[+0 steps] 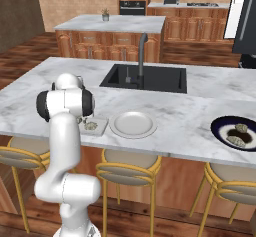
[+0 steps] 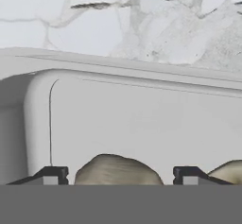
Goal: Place two dumplings into each of the tupperware containers and then place the containers in the fridge.
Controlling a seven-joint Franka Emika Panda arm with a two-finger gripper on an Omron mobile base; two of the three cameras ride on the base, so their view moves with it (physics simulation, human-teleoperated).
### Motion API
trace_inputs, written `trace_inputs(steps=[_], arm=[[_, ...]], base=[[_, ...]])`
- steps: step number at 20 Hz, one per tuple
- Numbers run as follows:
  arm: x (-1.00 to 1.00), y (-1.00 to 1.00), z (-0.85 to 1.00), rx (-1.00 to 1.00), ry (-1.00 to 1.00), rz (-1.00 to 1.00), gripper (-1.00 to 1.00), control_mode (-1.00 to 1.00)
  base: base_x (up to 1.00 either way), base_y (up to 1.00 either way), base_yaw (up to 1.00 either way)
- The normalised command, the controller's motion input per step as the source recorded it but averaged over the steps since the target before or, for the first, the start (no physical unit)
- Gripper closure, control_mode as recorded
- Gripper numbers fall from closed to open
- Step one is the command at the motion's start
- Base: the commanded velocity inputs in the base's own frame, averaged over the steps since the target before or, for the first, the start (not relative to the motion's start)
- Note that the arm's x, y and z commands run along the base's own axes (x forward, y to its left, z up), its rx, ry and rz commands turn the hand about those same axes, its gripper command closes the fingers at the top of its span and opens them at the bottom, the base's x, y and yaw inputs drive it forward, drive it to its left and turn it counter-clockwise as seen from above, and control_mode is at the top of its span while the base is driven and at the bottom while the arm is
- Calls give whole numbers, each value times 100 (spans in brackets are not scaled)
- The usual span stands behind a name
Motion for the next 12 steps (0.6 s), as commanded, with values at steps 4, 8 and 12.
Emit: trace_inputs(steps=[4, 8, 12], arm=[[0, -3, 17, 0, 0, 0, -100, -100], [-14, -13, 60, 0, 0, 0, -100, -100], [-44, -35, 43, 0, 0, 0, -100, -100]], base=[[0, 0, 0], [0, 0, 0], [0, 0, 0]])
